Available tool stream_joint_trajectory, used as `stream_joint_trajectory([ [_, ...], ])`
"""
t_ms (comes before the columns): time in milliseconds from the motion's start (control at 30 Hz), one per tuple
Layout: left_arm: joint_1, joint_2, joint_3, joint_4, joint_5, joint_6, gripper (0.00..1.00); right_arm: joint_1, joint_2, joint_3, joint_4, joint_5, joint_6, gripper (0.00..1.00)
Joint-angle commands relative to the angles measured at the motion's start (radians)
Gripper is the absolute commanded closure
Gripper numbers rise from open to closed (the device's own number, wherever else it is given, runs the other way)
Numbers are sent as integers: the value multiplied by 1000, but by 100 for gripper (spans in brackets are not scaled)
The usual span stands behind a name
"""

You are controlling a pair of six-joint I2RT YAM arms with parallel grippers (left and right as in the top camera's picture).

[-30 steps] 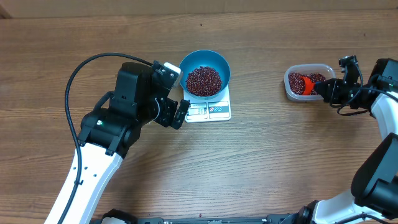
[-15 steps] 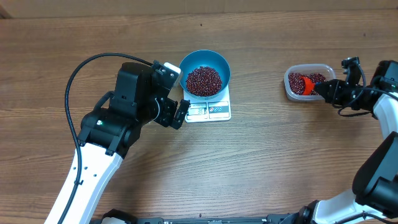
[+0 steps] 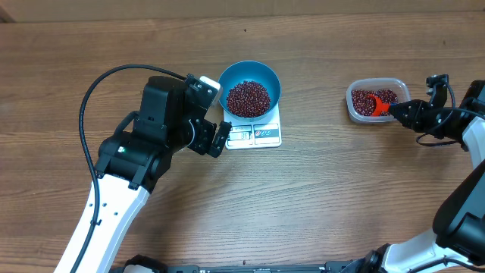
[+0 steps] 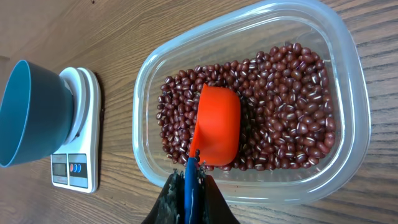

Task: Scoop item into bowl and weigh 150g on scale
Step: 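Dig the red scoop into the beans in the tub with the right gripper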

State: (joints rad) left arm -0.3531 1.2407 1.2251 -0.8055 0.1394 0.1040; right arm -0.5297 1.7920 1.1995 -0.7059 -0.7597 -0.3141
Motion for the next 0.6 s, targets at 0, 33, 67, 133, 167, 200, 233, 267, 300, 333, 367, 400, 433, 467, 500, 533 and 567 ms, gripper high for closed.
stream_joint_trajectory([
  [0, -3, -16, 2, 0, 15, -6, 0, -5, 6, -3, -3, -28, 24, 96],
  [33, -3, -16, 2, 0, 14, -6, 1, -6, 6, -3, 2, -28, 29, 96],
  [67, -3, -16, 2, 0, 14, -6, 1, -8, 6, -3, 5, -28, 32, 96],
  [133, -3, -16, 2, 0, 14, -6, 0, -16, 6, -3, 17, -28, 52, 96],
  [167, -3, -16, 2, 0, 15, -6, 1, -21, 7, -3, 21, -28, 58, 96],
  [200, -3, -16, 2, 0, 15, -6, 1, -25, 8, -3, 25, -28, 64, 96],
  [233, -3, -16, 2, 0, 15, -6, 0, -31, 10, -3, 29, -30, 71, 96],
  [267, -3, -16, 2, 0, 15, -6, 0, -36, 11, -3, 32, -31, 80, 96],
  [300, -3, -16, 2, 0, 15, -6, 0, -43, 16, -3, 33, -40, 83, 96],
  [333, -3, -16, 2, 0, 14, -6, 0, -51, 19, -3, 36, -67, 83, 96],
  [367, -3, -16, 2, 0, 15, -6, 0, -56, 25, -3, 38, -86, 83, 96],
  [400, -3, -16, 2, 0, 15, -6, 0, -63, 29, -3, 40, -108, 83, 96],
  [433, -3, -16, 2, 0, 15, -6, 0, -71, 35, -3, 43, -132, 83, 96],
  [467, -3, -16, 2, 0, 14, -6, 0, -80, 42, -3, 45, -160, 83, 96],
  [500, -3, -16, 2, 0, 15, -6, 0, -88, 50, -3, 47, -183, 83, 96],
  [533, -3, -16, 2, 0, 14, -6, 0, -96, 56, -3, 49, -204, 83, 96],
  [567, -3, -16, 2, 0, 14, -6, 0, -102, 62, -3, 50, -219, 83, 96],
])
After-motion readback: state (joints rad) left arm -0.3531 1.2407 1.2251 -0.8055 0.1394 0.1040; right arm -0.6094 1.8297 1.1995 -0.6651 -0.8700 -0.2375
